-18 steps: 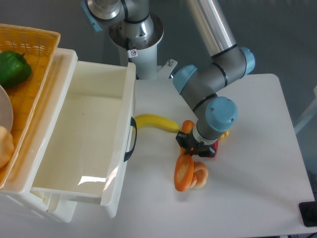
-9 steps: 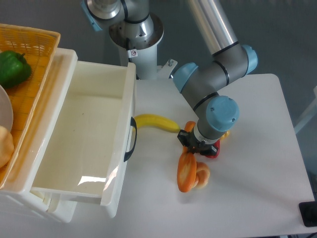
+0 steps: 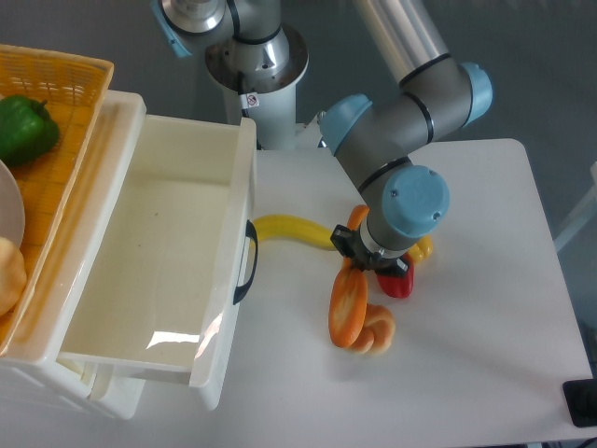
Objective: Pick up the long bread
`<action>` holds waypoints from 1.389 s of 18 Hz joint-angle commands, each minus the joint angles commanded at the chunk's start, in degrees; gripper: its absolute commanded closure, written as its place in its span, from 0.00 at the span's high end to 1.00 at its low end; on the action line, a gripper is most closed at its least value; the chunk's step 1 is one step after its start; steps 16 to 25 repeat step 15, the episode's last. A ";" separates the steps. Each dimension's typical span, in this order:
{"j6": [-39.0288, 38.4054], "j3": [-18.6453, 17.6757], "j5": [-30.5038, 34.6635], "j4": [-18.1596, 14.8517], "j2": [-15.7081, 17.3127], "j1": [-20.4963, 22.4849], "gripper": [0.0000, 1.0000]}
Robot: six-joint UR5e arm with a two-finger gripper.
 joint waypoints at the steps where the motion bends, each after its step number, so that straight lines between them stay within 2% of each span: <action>1: 0.44 0.97 0.61 -0.09 0.00 -0.53 0.00; 6: 3.25 2.29 0.79 -0.18 1.76 -1.24 0.00; 25: 3.78 2.56 0.62 -0.26 2.02 -0.89 0.00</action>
